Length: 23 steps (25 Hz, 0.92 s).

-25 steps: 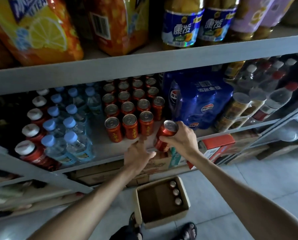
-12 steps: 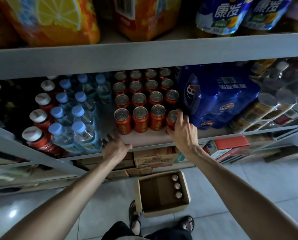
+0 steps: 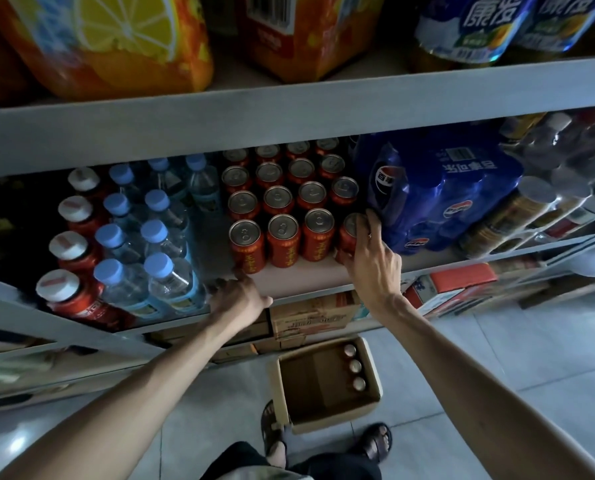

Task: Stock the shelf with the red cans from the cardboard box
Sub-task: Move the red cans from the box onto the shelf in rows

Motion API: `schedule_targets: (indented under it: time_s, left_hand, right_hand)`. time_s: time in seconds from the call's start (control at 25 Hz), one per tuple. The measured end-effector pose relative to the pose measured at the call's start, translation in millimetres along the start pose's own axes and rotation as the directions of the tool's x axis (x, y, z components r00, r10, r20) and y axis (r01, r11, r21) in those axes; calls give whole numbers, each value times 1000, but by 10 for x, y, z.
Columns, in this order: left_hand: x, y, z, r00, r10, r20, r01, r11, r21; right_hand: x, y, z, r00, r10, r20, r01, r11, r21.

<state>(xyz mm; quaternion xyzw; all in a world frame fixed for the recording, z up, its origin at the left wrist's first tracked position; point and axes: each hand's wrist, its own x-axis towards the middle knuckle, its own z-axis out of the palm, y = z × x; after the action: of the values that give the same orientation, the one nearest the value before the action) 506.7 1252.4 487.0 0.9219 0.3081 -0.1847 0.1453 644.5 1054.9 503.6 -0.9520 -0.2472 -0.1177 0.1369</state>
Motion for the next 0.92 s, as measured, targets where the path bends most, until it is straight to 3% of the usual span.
schedule_targets:
  time_s: [0.6, 0.92]
  left_hand:
    - [-5, 38, -45, 999, -23, 33, 18, 989, 147]
    - [-21, 75, -71, 996, -57, 73, 50, 994, 96]
  right_hand:
    - [131, -14, -18, 1000, -6, 8, 5, 993, 116]
    - [184, -2, -2, 995, -22, 95, 15, 997, 79]
